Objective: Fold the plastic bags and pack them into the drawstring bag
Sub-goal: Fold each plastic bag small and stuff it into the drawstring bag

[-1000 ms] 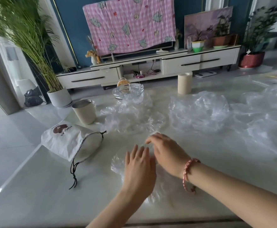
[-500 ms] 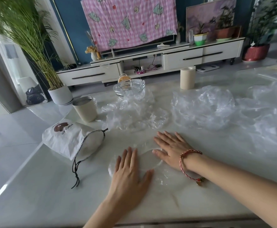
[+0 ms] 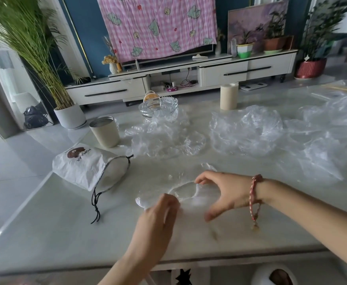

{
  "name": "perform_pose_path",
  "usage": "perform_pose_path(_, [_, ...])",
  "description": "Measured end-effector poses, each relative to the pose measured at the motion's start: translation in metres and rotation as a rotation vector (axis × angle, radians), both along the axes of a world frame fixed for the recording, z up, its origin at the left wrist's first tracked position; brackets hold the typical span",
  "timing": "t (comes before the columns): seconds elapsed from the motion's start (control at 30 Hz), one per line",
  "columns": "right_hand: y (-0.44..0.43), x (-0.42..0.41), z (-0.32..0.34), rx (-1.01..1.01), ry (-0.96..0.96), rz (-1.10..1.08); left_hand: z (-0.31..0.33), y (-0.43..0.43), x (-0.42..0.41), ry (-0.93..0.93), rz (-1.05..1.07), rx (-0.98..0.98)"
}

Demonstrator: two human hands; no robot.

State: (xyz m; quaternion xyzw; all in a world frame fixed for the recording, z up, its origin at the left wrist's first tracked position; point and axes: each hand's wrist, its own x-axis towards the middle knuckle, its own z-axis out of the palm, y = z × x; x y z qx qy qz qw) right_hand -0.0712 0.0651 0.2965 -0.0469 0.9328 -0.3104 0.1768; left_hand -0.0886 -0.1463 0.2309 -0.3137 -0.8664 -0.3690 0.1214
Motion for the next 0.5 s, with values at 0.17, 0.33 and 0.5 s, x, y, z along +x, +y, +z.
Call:
perform_pose_path(0.17, [-0.012, -0.003, -0.011, 0.164, 0.191, -0.046, 0.016, -0.018, -0.009, -0.258, 0.007, 0.162])
perform_pose_path(0.33, [-0.007, -0.017, -0.019, -0.057, 0.216, -0.219, 0.003, -0.032, 0.001, -0.264, 0.088, 0.022])
perform_pose_path(0.5, [-0.011, -0.039, -0.024, -0.198, 0.242, -0.367, -0.003, -0.025, -0.015, -0.284, 0.332, 0.211])
